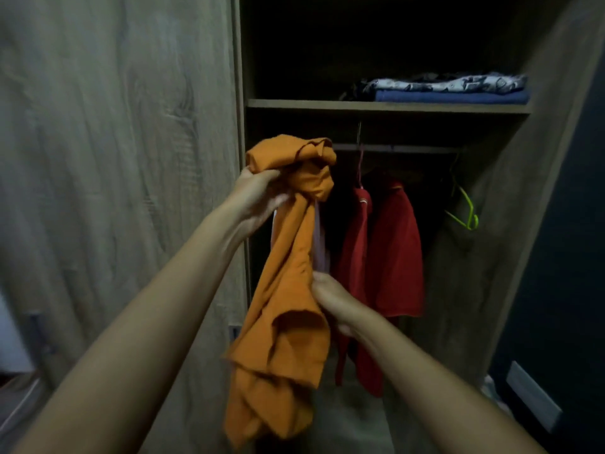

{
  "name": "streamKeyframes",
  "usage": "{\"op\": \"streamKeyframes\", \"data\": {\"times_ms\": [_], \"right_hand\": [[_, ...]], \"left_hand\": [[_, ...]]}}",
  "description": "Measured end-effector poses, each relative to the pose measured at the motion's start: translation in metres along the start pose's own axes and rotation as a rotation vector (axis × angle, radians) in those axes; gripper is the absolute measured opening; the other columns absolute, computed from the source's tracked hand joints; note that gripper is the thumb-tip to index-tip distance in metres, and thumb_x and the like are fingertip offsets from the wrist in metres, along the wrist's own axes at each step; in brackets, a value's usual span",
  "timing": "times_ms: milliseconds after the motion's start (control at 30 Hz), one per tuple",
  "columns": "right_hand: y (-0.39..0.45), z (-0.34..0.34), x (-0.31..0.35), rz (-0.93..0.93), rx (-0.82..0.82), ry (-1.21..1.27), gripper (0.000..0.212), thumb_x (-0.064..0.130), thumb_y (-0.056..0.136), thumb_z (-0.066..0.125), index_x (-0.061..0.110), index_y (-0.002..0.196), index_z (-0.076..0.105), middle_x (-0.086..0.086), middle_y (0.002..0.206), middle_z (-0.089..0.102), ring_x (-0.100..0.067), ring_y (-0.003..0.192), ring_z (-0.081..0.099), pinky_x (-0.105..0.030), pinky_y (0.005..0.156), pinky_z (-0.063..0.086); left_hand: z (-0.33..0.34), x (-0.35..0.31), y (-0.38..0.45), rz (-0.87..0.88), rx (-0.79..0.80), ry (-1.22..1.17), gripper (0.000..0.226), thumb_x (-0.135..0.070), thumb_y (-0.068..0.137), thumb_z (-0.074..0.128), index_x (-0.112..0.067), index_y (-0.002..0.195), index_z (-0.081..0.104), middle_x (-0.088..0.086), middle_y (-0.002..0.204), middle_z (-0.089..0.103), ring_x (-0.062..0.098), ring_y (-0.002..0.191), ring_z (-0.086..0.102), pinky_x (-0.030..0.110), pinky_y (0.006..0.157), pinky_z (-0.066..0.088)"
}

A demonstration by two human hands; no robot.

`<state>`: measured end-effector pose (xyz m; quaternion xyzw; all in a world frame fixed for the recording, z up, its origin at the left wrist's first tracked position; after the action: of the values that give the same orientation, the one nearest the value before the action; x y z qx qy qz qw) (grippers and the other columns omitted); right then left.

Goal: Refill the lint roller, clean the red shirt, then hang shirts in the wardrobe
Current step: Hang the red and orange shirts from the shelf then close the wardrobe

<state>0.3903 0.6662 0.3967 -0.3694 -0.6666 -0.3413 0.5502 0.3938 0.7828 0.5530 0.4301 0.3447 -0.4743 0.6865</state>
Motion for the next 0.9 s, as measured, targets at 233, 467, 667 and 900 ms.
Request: {"op": "streamKeyframes", "data": {"times_ms": [233,467,667,900], "right_hand": [[0.017,-0.02,0.023,0.098,-0.197,0.605,0.02,0.007,0.096,0.05,0.009,0.078,0.059,-0.002,0.045,0.058,-0.012,0.038,0.056,-0.022,0.041,0.05],[0.027,-0.009,0.006,0.171,-0.122,0.6,0.019,0.018,0.093,0.053,0.006,0.087,0.067,-0.008,0.071,0.069,-0.019,0.069,0.07,-0.037,0.076,0.057],[-0.013,-0.005,0.021,-0.07,0.044,0.023,0.082,0.04,0.084,0.066,0.03,0.151,0.019,0.013,0.136,0.04,-0.01,0.118,0.047,-0.023,0.093,0.043],[-0.013,-0.061,0.034,-0.29,-0.15,-0.27,0.029,-0.005,0.076,0.064,0.011,0.1,0.07,-0.001,0.091,0.072,-0.016,0.088,0.067,-0.036,0.08,0.054]], "left_hand": [[-0.031,0.06,-0.069,-0.261,0.407,0.749,0.069,-0.055,0.085,0.055,-0.045,0.142,0.017,-0.02,0.113,0.043,0.007,0.101,0.051,0.025,0.076,0.047],[-0.048,0.119,-0.078,-0.122,0.381,0.943,0.051,-0.021,0.093,0.057,-0.022,0.14,0.038,-0.001,0.129,0.055,0.017,0.116,0.056,0.042,0.102,0.046],[-0.071,0.114,-0.046,-0.169,-0.11,0.49,0.046,-0.009,0.096,0.051,-0.017,0.137,0.033,0.011,0.094,0.059,0.026,0.082,0.056,0.04,0.073,0.048],[-0.04,0.109,-0.04,-0.204,-0.034,0.573,0.021,-0.018,0.098,0.046,-0.014,0.116,0.056,0.012,0.081,0.06,0.015,0.055,0.055,0.025,0.048,0.047]]}}
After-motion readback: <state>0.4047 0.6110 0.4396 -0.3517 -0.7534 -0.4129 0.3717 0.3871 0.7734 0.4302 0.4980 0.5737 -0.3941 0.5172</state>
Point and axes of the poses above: each hand's wrist, its own y-axis towards the middle knuckle, its own z-axis out of the palm, x = y × z, the point moved 9 cm from there along y, towards the middle knuckle
